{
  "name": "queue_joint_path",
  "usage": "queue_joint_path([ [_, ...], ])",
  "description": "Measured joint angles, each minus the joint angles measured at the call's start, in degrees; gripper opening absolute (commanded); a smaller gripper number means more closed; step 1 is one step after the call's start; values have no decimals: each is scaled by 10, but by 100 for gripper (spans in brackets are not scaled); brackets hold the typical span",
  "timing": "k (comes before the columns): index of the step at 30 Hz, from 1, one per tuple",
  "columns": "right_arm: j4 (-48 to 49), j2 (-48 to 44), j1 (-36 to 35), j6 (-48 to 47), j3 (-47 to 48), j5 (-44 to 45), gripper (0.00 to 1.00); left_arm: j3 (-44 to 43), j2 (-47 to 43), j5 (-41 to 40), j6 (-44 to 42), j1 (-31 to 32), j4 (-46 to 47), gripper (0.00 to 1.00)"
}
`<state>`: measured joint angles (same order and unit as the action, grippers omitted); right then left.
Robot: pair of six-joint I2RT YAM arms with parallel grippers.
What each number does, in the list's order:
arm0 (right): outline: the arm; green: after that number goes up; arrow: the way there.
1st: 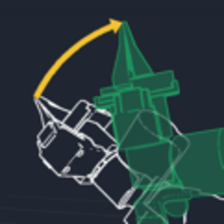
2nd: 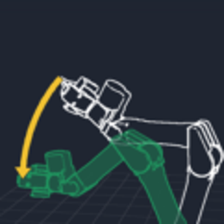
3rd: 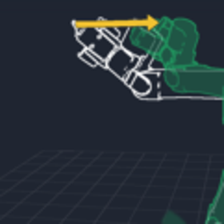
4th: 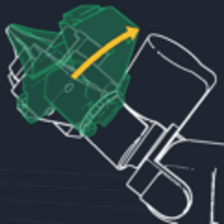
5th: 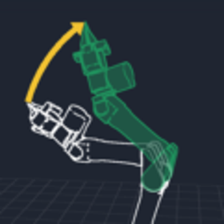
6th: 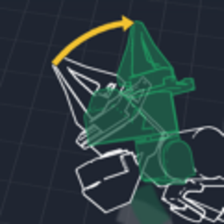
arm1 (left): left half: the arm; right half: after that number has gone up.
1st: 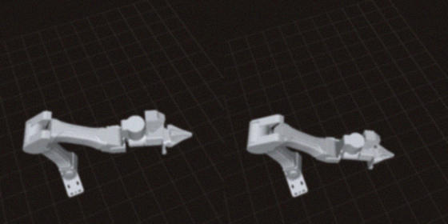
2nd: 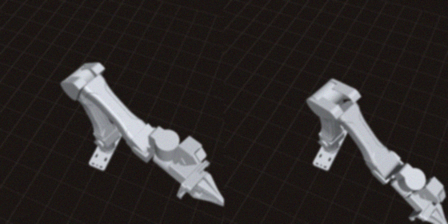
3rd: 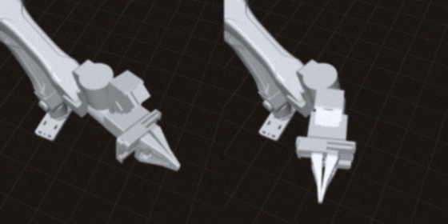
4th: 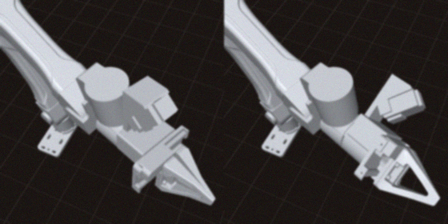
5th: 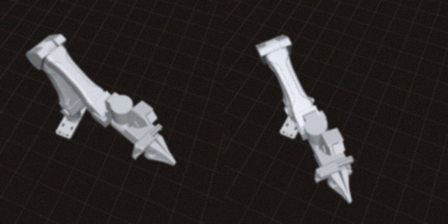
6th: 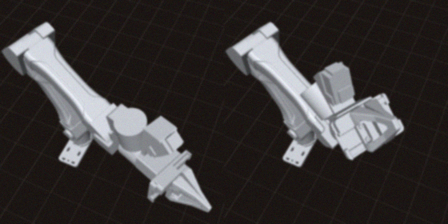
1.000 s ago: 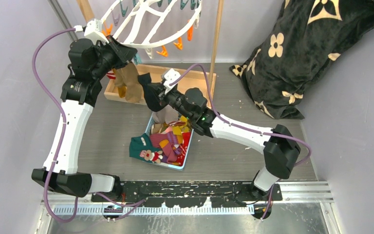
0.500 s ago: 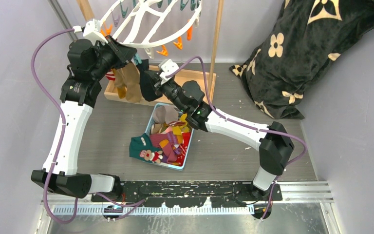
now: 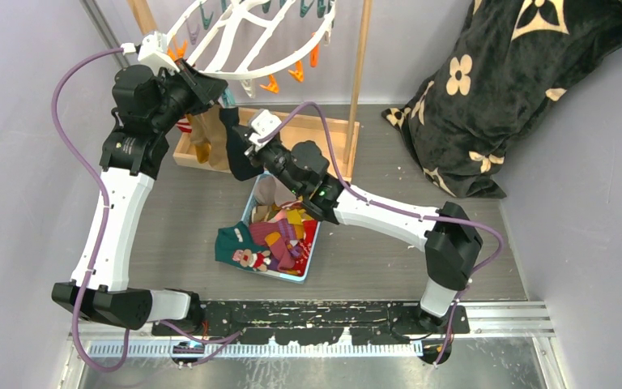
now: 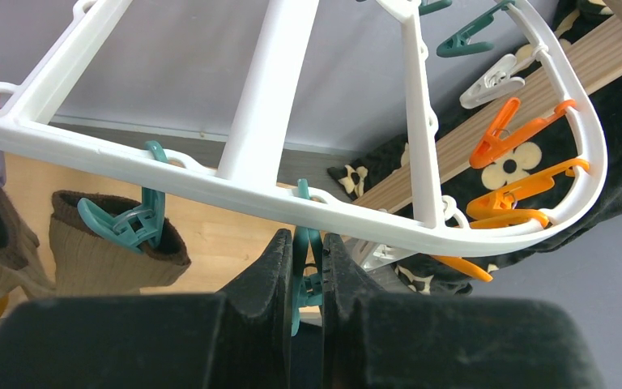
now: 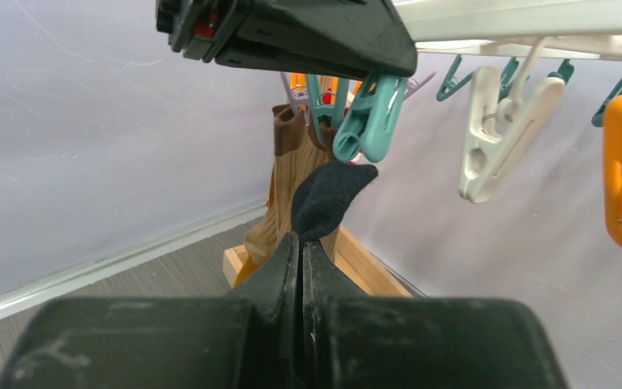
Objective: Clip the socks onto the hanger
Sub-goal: Clamp the sock onto the hanger.
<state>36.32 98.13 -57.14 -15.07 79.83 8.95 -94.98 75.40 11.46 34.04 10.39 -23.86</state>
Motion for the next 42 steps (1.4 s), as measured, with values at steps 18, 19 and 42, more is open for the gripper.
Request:
queue_joint_path([
  [18, -42, 16, -9, -60, 40, 11, 1, 0, -1, -4, 0, 0, 0, 5],
  [19, -49, 17, -9, -62, 44, 11, 1, 0, -1, -4, 0, 0, 0, 5],
  [42, -116, 13, -12, -154, 45, 30, 1, 1, -2, -5, -1, 0, 0, 5],
])
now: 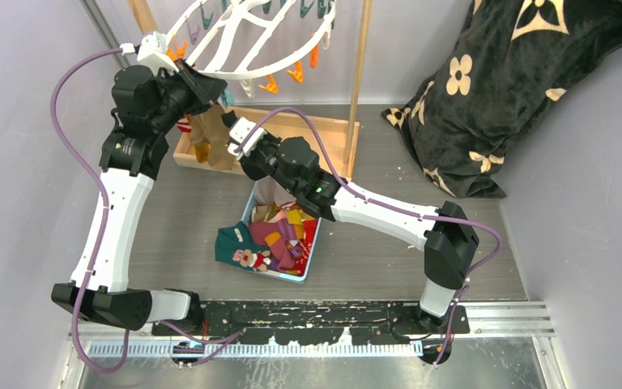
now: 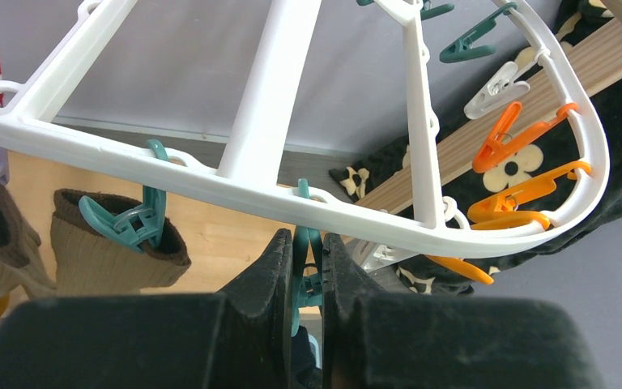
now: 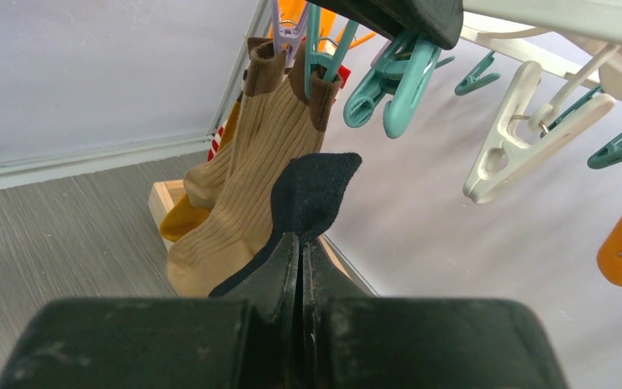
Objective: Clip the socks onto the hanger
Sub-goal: Clamp the sock onto the hanger.
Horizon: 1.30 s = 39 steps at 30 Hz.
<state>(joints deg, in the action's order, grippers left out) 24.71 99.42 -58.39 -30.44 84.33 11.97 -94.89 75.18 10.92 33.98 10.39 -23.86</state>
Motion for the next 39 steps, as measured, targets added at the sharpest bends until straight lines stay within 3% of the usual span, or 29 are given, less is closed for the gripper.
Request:
queue_joint_path([
  [39, -28, -5, 0, -57, 22, 16, 1, 1, -1, 0, 0, 0, 1, 5],
])
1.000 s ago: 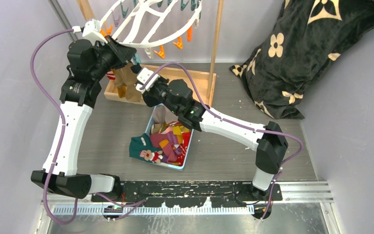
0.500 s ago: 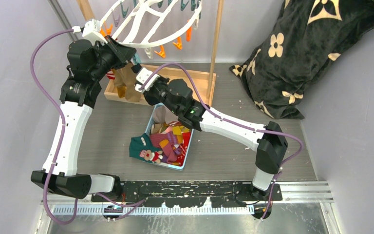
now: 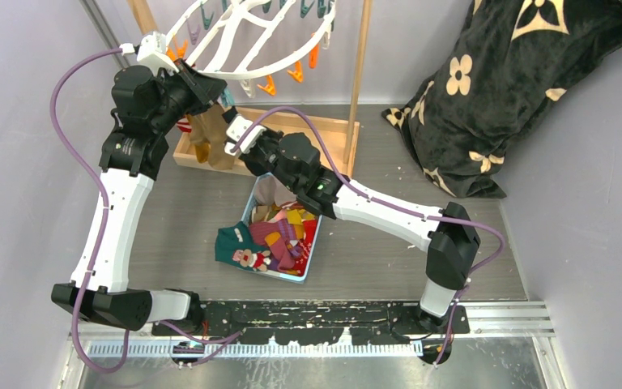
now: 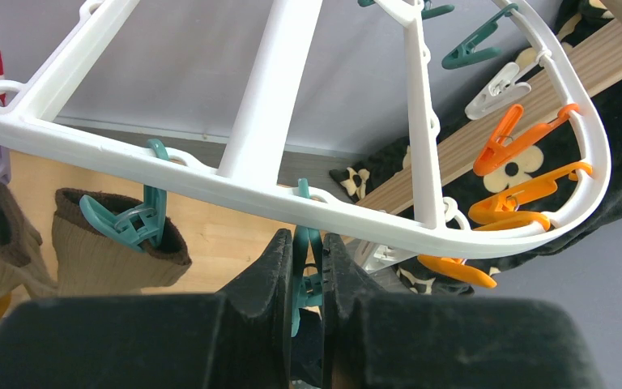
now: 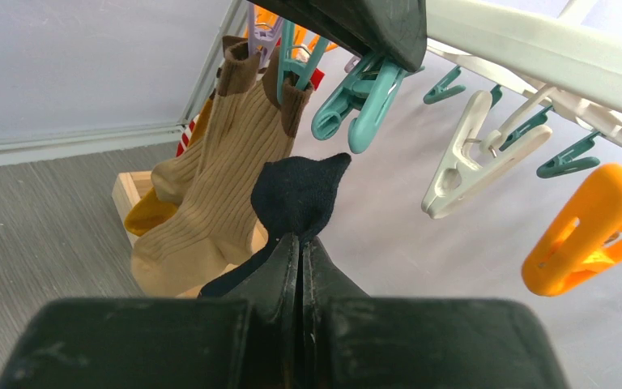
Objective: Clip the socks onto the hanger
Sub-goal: Clamp the sock onto the hanger.
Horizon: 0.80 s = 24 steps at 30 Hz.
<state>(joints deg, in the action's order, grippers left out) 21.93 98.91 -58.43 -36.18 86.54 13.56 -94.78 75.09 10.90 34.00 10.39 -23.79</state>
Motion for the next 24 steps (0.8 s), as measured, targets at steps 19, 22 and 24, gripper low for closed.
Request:
queue_joint_path([
  [19, -10, 0, 0, 0, 43, -8, 1, 0, 0, 0, 0, 0, 0, 5],
  [22, -11, 2, 0, -2, 55, -8, 1, 0, 0, 0, 0, 0, 0, 5],
  [24, -13, 4, 0, -4, 62, -8, 1, 0, 0, 0, 0, 0, 0, 5],
])
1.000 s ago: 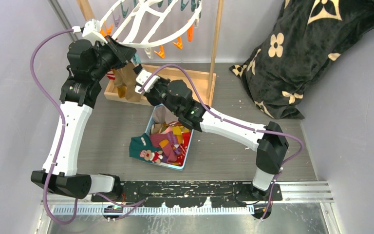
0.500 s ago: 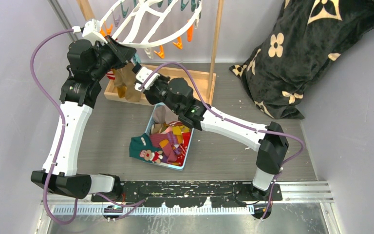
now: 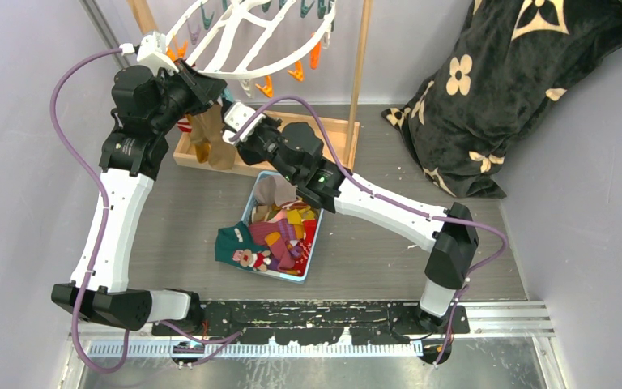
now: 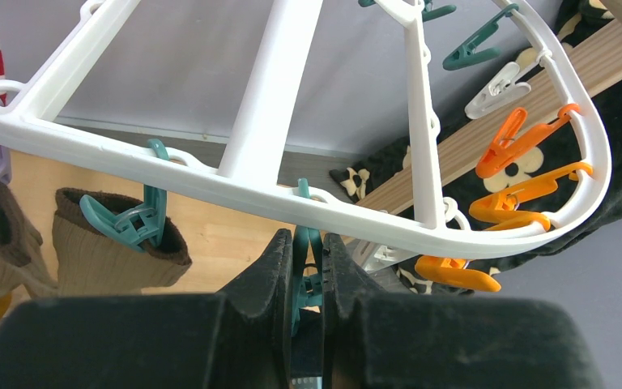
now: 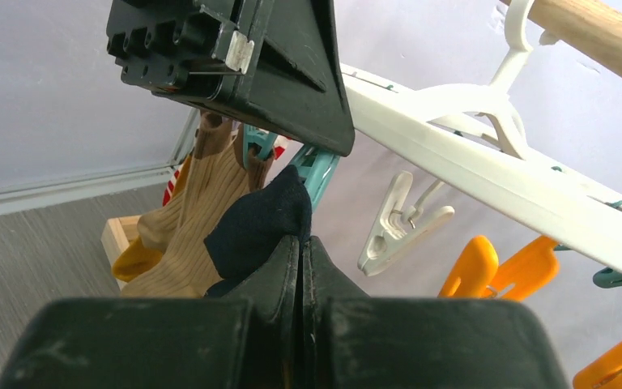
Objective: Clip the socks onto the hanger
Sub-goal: Clamp the sock onto the hanger.
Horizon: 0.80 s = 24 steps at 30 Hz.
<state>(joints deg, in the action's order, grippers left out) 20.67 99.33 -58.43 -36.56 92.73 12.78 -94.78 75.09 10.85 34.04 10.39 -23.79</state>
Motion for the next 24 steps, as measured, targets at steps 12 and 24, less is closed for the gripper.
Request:
queue_joint_path([
  [12, -30, 3, 0, -8, 6, 2, 1, 0, 0, -2, 0, 0, 0, 5],
  [24, -41, 3, 0, 12, 6, 10, 1, 0, 0, -4, 0, 0, 0, 4],
])
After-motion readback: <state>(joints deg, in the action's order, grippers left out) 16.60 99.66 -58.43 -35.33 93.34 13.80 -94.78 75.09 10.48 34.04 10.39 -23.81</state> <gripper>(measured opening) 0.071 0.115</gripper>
